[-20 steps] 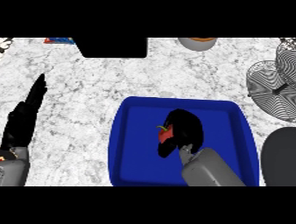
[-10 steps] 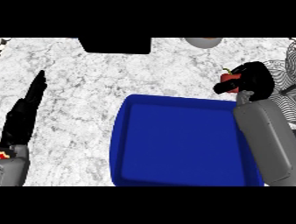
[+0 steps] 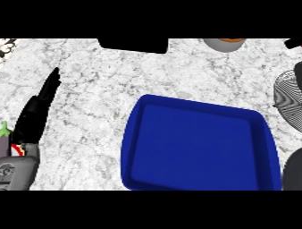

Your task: Pick the bell pepper from the tray and place it in the tiered basket

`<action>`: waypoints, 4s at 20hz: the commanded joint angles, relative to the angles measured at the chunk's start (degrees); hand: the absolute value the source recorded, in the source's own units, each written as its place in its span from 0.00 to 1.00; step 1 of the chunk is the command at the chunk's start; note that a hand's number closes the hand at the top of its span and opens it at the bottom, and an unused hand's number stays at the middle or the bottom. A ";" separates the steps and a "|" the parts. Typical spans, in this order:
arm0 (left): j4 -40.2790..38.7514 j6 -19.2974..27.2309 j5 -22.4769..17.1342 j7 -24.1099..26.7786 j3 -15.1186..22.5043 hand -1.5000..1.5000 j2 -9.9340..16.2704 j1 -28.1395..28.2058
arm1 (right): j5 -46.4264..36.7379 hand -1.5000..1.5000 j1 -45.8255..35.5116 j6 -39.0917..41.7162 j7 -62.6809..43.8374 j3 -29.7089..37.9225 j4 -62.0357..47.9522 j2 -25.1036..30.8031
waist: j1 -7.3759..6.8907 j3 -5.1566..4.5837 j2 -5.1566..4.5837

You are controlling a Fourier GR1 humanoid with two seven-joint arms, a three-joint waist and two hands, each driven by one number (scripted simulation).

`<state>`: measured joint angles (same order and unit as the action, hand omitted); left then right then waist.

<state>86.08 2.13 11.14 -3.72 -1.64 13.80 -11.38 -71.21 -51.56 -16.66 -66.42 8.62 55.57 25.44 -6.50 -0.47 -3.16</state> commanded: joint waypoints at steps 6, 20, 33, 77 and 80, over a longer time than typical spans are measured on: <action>-1.24 -0.95 0.39 -0.88 1.30 0.50 -0.40 -2.48 | -17.31 1.00 -13.96 4.37 -17.86 3.89 -14.30 5.44 | -1.69 0.16 0.47; -2.17 0.65 0.79 -0.71 0.45 0.50 -1.25 -1.32 | -27.74 1.00 -20.72 5.54 -15.94 10.74 -30.71 7.21 | 0.58 0.41 0.84; -1.59 0.37 0.12 -0.66 -1.49 0.50 -0.04 0.24 | -32.02 1.00 -19.22 9.71 -16.05 14.60 -38.23 8.15 | 3.20 0.52 2.07; -1.16 1.75 1.11 -1.21 -4.05 0.50 0.42 4.88 | -40.27 0.00 -3.62 -4.79 -15.56 33.53 19.08 -19.25 | 9.45 0.30 5.13; -2.66 1.80 0.44 -0.26 -4.47 0.50 -0.22 5.54 | -41.83 0.00 0.46 -3.70 -13.38 31.19 28.10 -25.05 | 9.58 0.25 5.14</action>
<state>84.27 3.88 11.76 -4.33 -5.90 13.86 -6.71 -111.50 -53.84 -23.46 -70.21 41.88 73.68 6.06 2.52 -0.20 1.76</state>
